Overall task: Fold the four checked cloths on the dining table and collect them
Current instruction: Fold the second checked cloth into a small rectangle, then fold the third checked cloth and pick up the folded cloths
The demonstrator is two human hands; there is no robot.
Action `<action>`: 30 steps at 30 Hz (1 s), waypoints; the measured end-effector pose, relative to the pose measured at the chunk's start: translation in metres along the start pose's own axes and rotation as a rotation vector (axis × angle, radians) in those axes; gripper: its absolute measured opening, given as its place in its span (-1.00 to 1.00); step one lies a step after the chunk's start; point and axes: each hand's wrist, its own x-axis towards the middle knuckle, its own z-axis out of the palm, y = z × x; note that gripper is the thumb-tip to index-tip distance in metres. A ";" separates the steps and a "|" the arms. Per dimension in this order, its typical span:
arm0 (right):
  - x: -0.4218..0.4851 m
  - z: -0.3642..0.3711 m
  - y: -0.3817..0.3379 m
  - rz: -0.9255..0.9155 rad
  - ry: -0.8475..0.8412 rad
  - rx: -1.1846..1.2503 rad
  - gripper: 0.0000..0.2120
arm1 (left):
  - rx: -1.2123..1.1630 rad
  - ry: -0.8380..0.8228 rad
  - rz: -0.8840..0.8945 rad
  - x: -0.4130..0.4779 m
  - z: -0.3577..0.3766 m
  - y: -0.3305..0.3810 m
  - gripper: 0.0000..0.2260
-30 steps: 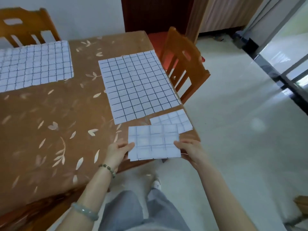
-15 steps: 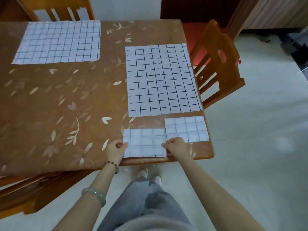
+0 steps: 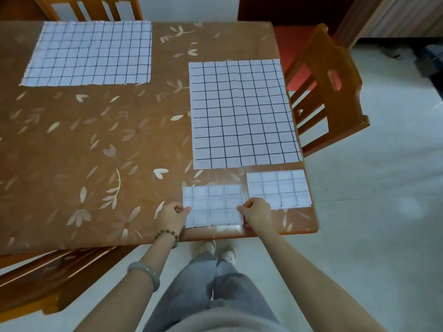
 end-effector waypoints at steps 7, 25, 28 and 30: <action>-0.002 0.003 -0.003 -0.043 0.017 -0.219 -0.84 | 0.146 0.003 0.080 0.008 -0.005 -0.003 -0.72; -0.084 -0.097 -0.105 -0.455 -0.260 0.160 -0.22 | -0.220 -0.512 0.505 -0.014 -0.126 0.090 -0.28; -0.094 -0.099 -0.114 -0.535 -0.267 0.269 -0.13 | -0.485 -0.498 0.525 -0.021 -0.139 0.098 -0.09; -0.097 -0.100 -0.116 -0.570 -0.240 0.343 -0.09 | -0.574 -0.484 0.553 -0.023 -0.142 0.100 -0.02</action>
